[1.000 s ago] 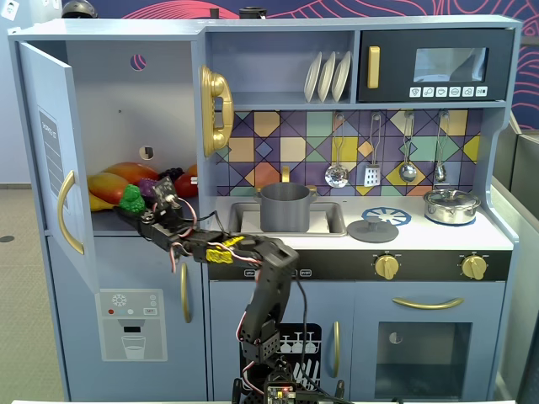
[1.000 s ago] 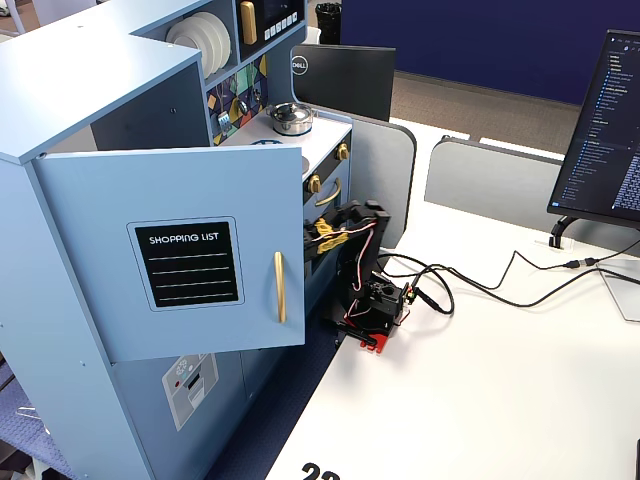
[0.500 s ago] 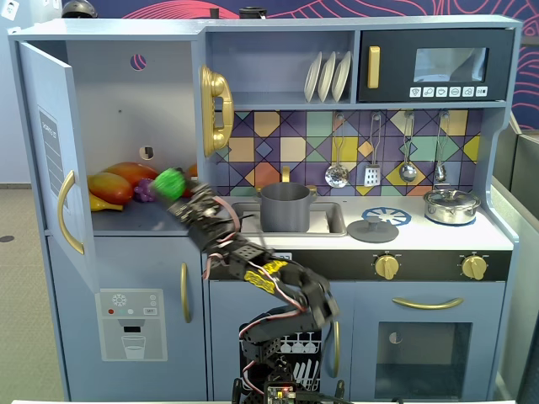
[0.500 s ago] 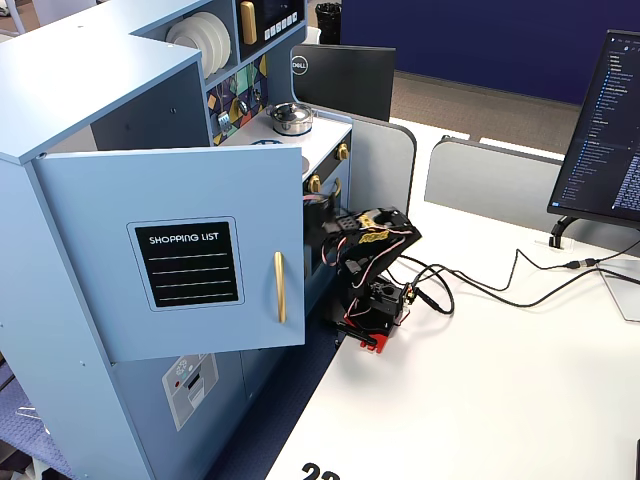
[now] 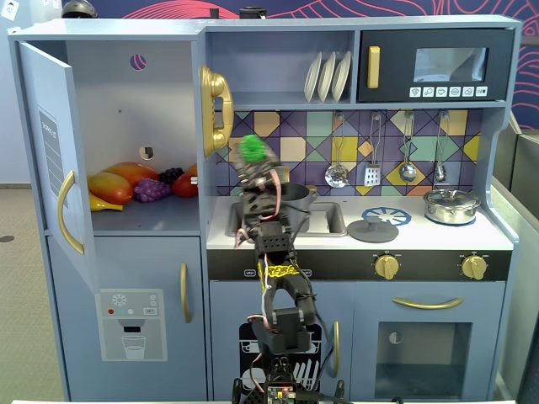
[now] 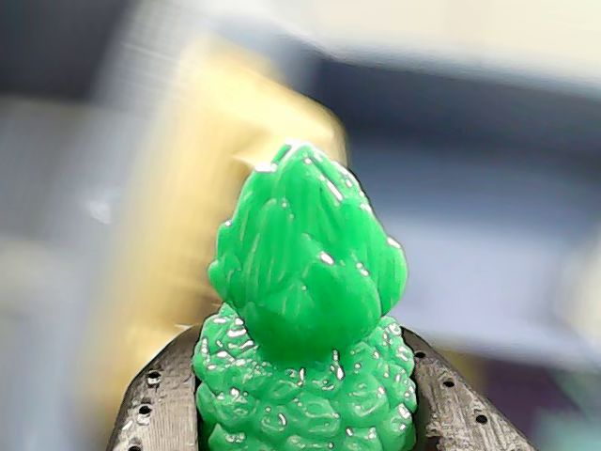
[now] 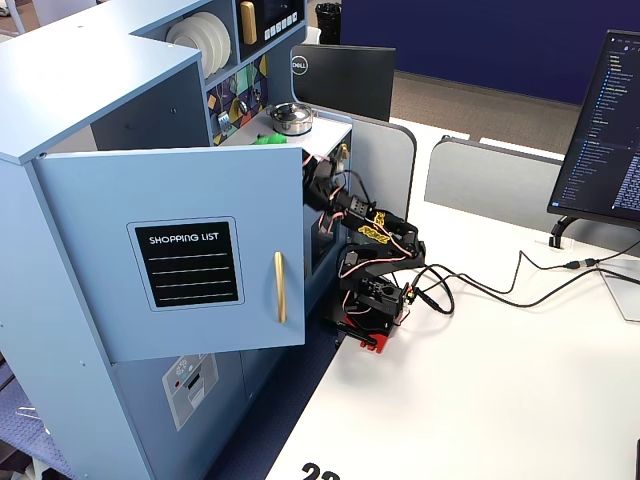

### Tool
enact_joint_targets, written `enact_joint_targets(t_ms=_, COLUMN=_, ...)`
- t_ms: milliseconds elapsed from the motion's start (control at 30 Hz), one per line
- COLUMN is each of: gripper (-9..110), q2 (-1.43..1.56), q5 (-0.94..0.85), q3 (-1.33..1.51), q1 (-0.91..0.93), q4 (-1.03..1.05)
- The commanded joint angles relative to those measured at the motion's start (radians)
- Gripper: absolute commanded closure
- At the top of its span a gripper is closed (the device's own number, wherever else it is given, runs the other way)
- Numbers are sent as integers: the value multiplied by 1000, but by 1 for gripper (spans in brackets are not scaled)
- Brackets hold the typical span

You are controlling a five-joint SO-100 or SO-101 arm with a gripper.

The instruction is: Pick up the green pineapple from the left cabinet and place it in the gray recipient

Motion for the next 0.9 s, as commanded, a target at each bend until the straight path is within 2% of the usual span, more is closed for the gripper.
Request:
enact_joint_targets(t_ms=0, gripper=101, q2=-75, q5=127, q3=-153, q1=155, q4=164)
enact_joint_targets(t_ms=167, gripper=101, q2=-252, q5=179, q3=-252, q1=207, q4=230)
enact_joint_targets(t_ms=400, gripper=99, q2=-525, q5=144, q3=-351, q1=239, q4=209)
enact_joint_targets(t_ms=533, gripper=88, q2=-649, q5=202, q3=-451, q1=262, q4=221)
enact_joint_targets(t_ms=733, gripper=63, q2=-736, q5=265, q3=-543, q1=258, q4=230)
enact_joint_targets(t_ms=867, gripper=59, q2=-739, q5=256, q3=-552, q1=249, q4=236)
